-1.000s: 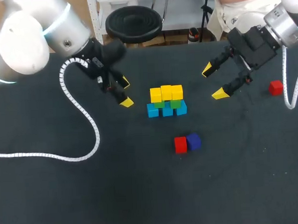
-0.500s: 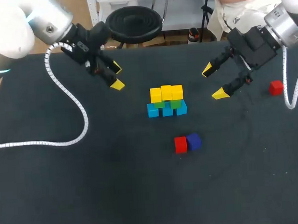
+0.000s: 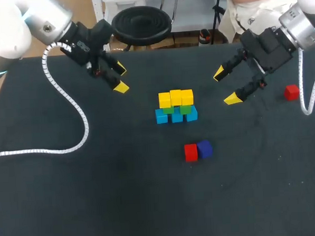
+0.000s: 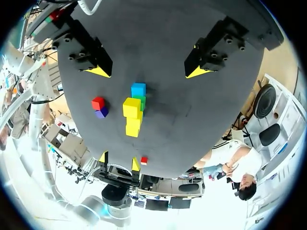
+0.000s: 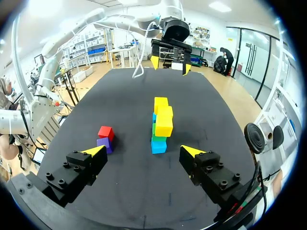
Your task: Place the blue cubes, place green cubes on the blue cubes, place the yellow cubes on the green cubes, then place the red cubes on the yellow cubes, and place purple cube on the red cubes.
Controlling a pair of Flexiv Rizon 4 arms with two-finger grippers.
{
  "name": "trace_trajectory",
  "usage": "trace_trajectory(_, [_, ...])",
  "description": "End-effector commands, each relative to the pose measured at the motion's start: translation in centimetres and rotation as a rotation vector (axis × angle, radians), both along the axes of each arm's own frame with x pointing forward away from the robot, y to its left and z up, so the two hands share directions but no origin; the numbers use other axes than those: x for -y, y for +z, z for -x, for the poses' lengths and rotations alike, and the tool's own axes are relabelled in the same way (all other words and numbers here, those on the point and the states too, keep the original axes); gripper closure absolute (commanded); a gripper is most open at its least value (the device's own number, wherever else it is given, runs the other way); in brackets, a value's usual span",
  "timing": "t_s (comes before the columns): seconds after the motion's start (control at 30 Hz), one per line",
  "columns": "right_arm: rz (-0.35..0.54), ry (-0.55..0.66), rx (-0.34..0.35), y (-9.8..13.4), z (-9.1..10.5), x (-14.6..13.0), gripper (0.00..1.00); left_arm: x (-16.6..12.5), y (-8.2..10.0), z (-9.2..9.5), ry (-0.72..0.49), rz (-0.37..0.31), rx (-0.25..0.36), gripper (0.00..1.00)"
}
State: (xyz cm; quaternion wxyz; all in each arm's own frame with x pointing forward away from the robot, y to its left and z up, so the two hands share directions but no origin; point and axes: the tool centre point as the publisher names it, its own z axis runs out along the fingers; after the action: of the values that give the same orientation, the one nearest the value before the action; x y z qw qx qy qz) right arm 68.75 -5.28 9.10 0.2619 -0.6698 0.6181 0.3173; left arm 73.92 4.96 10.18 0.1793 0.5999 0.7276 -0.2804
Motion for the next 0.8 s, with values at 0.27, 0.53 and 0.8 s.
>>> trace_trajectory(0.27, [-0.001, 0.0, 0.001, 0.0, 0.0, 0.0, 0.0, -0.9, 1.7, 0.0, 0.04, 0.124, 0.071, 0.0])
trace_trajectory(0.53, [-0.001, 0.0, 0.001, 0.0, 0.0, 0.0, 0.0, -0.8, 1.8, 0.0, 0.01, 0.131, 0.06, 0.0])
trace_trajectory(0.8, [-0.001, 0.0, 0.001, 0.0, 0.0, 0.0, 0.0, -0.8, 1.8, 0.0, 0.01, 0.131, 0.06, 0.0])
